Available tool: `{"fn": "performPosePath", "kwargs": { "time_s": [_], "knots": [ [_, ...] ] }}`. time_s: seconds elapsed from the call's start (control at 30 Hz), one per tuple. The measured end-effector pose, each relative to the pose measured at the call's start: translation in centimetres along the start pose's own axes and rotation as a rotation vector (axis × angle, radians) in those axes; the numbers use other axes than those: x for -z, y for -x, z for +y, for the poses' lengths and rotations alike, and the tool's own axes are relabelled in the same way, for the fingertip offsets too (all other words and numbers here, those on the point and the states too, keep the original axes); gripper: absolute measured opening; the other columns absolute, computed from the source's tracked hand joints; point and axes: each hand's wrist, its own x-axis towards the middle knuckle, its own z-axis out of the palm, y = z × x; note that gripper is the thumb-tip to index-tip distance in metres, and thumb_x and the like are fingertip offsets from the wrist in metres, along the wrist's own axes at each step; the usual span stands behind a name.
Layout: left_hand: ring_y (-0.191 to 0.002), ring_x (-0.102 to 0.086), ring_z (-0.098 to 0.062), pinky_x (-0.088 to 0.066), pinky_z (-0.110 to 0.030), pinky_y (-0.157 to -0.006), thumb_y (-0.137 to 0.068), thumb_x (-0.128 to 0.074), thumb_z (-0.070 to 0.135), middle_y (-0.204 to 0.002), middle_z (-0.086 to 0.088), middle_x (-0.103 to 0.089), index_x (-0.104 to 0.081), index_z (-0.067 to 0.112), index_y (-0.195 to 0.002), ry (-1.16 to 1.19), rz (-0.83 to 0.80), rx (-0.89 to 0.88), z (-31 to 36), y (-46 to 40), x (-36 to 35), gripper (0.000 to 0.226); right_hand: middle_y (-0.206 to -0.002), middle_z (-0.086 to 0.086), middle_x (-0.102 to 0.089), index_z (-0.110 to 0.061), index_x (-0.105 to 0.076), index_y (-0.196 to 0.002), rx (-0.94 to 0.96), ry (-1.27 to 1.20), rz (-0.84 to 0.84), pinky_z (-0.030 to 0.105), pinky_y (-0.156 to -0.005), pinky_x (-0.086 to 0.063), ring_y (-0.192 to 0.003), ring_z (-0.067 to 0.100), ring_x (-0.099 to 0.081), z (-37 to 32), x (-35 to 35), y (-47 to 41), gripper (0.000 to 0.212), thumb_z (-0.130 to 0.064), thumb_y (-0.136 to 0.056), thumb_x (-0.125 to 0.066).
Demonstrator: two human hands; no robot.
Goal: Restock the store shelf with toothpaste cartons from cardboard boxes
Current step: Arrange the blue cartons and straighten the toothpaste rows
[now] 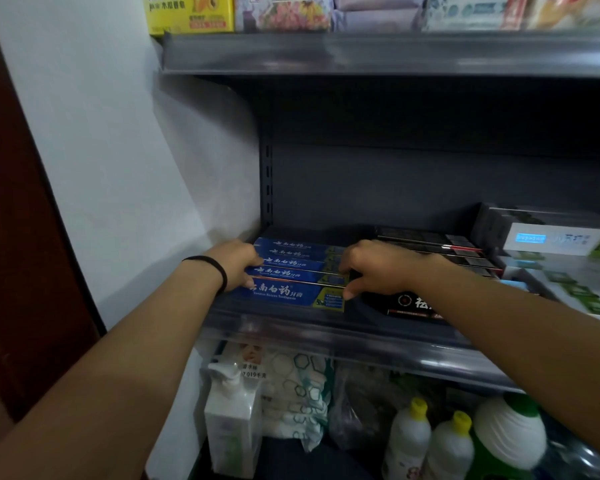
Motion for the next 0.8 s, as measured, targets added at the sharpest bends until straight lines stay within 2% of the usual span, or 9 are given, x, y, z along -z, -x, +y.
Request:
{"fn": "performPosePath", "kwargs": {
  "time_s": [0.17,0.33,0.4,0.47,0.53,0.67,0.8],
  "knots": [
    [-0.12,-0.05,-0.025,-0.04,-0.038,-0.102,-0.09,-0.062,0.026,-0.132,-0.009,-0.054,-0.053,0.011,-0.132,-0.014,0.015,0.003,0.2,0.1,0.2,0.045,-0.101,0.006,-0.061,-0.012,-0.065,-0.1,-0.011,0.002,-0.001,0.042,-0.077,-0.051,-0.089,0.023,-0.058,-0.1,0.2,0.1,0.039,-0.047,-0.084,-0.067],
    [-0.1,-0.056,-0.023,-0.046,-0.034,-0.086,-0.088,-0.065,0.029,-0.112,-0.008,-0.062,-0.059,0.011,-0.112,0.016,0.063,-0.011,1.4,1.0,0.7,0.03,-0.121,0.006,-0.059,-0.014,-0.06,-0.122,-0.012,0.02,-0.005,0.043,-0.089,-0.05,-0.107,0.024,-0.056,-0.4,0.4,0.9,0.049,-0.046,-0.085,-0.067],
    [-0.104,-0.056,-0.024,-0.046,-0.033,-0.088,-0.087,-0.066,0.031,-0.118,-0.009,-0.061,-0.057,0.012,-0.121,0.024,0.077,-0.003,2.0,1.5,1.2,0.04,-0.124,0.006,-0.057,-0.014,-0.057,-0.127,-0.015,0.029,0.012,0.042,-0.091,-0.048,-0.111,0.024,-0.054,-0.4,0.8,1.5,0.053,-0.045,-0.085,-0.068],
    [-0.115,-0.054,-0.024,-0.045,-0.034,-0.096,-0.087,-0.066,0.033,-0.131,-0.008,-0.056,-0.049,0.013,-0.136,0.046,0.076,0.014,2.8,2.1,1.9,0.056,-0.123,0.005,-0.057,-0.016,-0.055,-0.128,-0.017,0.023,0.032,0.04,-0.091,-0.048,-0.111,0.024,-0.054,-0.3,1.2,2.4,0.054,-0.044,-0.084,-0.068],
    [-0.122,-0.051,-0.023,-0.042,-0.033,-0.101,-0.087,-0.066,0.035,-0.139,-0.007,-0.05,-0.041,0.014,-0.142,0.07,0.086,0.018,3.8,2.7,2.9,0.065,-0.125,0.004,-0.056,-0.018,-0.053,-0.13,-0.024,0.014,0.057,0.039,-0.092,-0.047,-0.113,0.023,-0.053,0.0,2.0,3.6,0.055,-0.044,-0.084,-0.069],
    [-0.128,-0.046,-0.022,-0.04,-0.03,-0.103,-0.086,-0.067,0.036,-0.144,-0.005,-0.045,-0.041,0.015,-0.142,0.125,0.131,-0.003,7.0,4.1,4.8,0.066,-0.124,0.004,-0.057,-0.018,-0.054,-0.128,-0.061,0.003,0.091,0.039,-0.092,-0.048,-0.112,0.024,-0.055,1.0,3.6,6.9,0.054,-0.042,-0.082,-0.071],
    [-0.124,-0.05,-0.023,-0.043,-0.034,-0.102,-0.083,-0.07,0.036,-0.139,-0.005,-0.051,-0.049,0.018,-0.137,0.152,0.152,-0.067,11.7,4.2,5.2,0.061,-0.125,0.006,-0.058,-0.017,-0.055,-0.125,-0.124,0.02,0.072,0.042,-0.092,-0.049,-0.112,0.026,-0.055,2.8,3.1,11.1,0.055,-0.043,-0.08,-0.072]
  ]
}}
